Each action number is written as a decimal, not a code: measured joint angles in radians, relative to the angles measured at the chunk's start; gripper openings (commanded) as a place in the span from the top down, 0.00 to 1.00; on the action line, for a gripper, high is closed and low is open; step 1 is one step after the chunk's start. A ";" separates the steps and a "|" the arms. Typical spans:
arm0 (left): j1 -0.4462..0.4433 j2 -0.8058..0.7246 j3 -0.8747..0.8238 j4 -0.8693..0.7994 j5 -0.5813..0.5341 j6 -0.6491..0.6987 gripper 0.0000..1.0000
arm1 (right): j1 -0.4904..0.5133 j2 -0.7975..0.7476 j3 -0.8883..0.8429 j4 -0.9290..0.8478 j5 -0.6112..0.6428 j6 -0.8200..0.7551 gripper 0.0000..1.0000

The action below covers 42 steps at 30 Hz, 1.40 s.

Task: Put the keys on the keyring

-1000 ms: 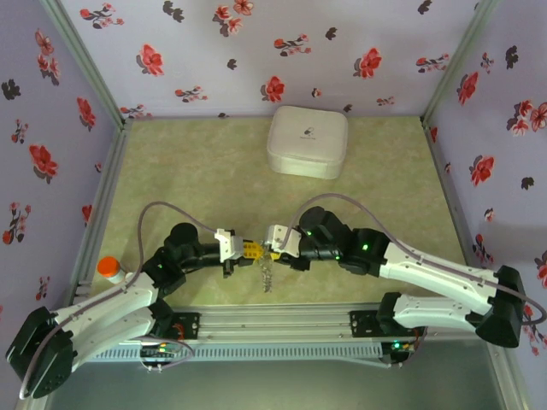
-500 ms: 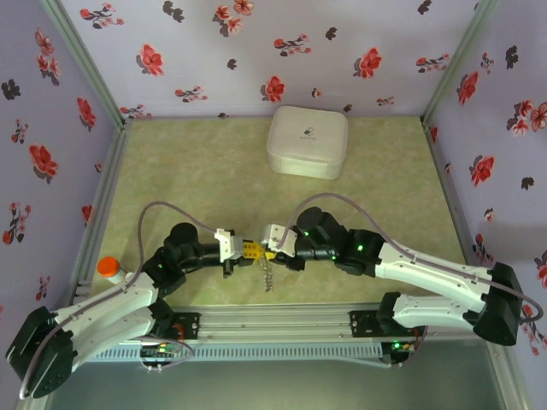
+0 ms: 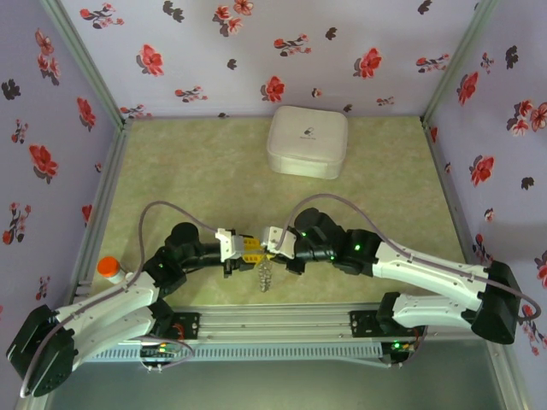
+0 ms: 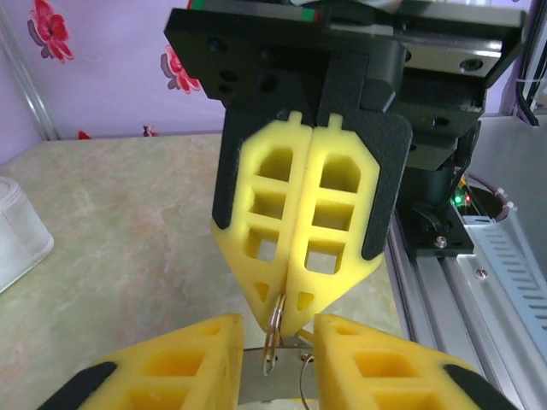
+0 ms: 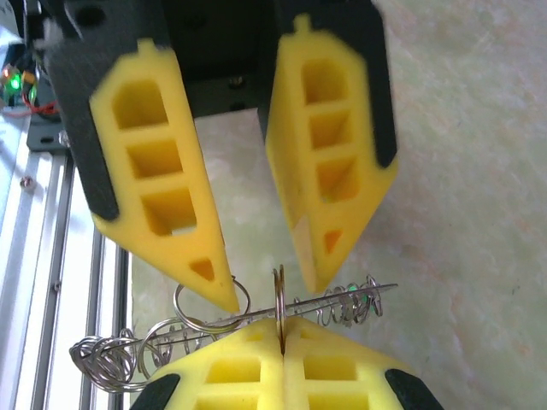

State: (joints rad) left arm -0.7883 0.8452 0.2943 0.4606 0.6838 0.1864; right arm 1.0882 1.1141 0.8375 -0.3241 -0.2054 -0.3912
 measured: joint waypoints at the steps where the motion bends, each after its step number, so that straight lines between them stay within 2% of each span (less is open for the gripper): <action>1: 0.000 0.000 0.000 -0.002 -0.001 0.003 0.70 | 0.000 0.004 0.007 -0.018 0.004 -0.006 1.00; 10: 0.000 0.045 0.024 -0.100 -0.034 0.049 0.73 | 0.000 0.055 0.111 -0.190 0.047 -0.077 1.00; 20: 0.000 0.048 0.027 -0.105 -0.037 0.052 0.74 | 0.016 0.143 0.197 -0.253 0.072 -0.130 1.00; 32: 0.000 0.048 0.029 -0.111 -0.037 0.063 1.00 | 0.025 0.162 0.219 -0.260 0.068 -0.133 1.00; 35: 0.000 0.047 0.029 -0.111 -0.037 0.060 1.00 | 0.025 0.158 0.212 -0.253 0.067 -0.122 0.82; 36: 0.000 0.047 0.029 -0.111 -0.036 0.060 1.00 | 0.024 0.151 0.203 -0.245 0.064 -0.114 0.79; 42: 0.000 0.030 0.026 -0.083 -0.033 0.048 1.00 | -0.042 -0.021 0.039 -0.090 -0.005 -0.042 0.72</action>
State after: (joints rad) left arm -0.7887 0.8749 0.3199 0.3775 0.6510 0.2344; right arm 1.0466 1.0935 0.8761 -0.4141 -0.2100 -0.4328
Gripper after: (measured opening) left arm 0.064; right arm 0.269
